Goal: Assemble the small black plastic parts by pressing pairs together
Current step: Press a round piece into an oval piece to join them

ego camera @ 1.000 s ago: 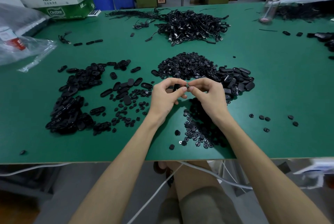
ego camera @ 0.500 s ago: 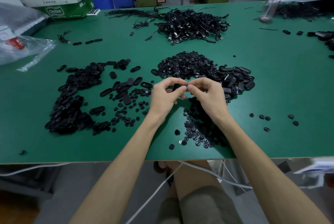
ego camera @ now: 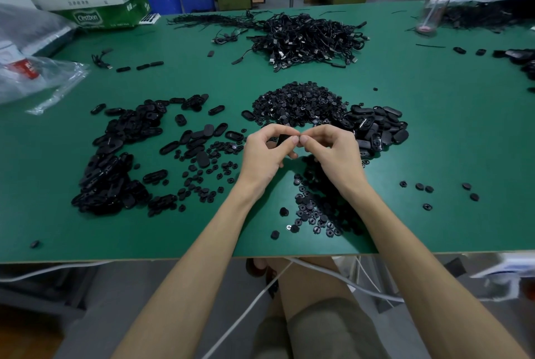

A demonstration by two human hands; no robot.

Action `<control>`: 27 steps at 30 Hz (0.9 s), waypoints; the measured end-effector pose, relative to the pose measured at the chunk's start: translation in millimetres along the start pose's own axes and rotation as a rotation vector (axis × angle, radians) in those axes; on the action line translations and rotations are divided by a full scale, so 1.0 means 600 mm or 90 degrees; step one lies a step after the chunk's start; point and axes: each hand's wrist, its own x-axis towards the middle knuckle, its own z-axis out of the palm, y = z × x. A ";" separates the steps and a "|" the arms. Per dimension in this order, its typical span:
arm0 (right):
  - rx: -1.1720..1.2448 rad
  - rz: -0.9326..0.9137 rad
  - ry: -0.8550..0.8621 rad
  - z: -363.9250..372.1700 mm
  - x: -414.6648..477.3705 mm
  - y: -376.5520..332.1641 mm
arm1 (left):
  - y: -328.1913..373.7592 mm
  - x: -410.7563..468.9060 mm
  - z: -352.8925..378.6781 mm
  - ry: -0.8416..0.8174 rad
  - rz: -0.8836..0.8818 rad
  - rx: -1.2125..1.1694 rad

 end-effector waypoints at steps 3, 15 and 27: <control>-0.013 -0.005 -0.004 0.001 0.000 0.000 | 0.000 0.000 -0.001 0.004 0.002 -0.005; 0.020 0.021 -0.027 0.002 0.002 0.004 | 0.006 -0.001 -0.001 0.006 0.002 -0.006; 0.036 0.046 -0.030 0.001 0.005 0.006 | 0.014 -0.006 -0.001 0.001 -0.007 -0.018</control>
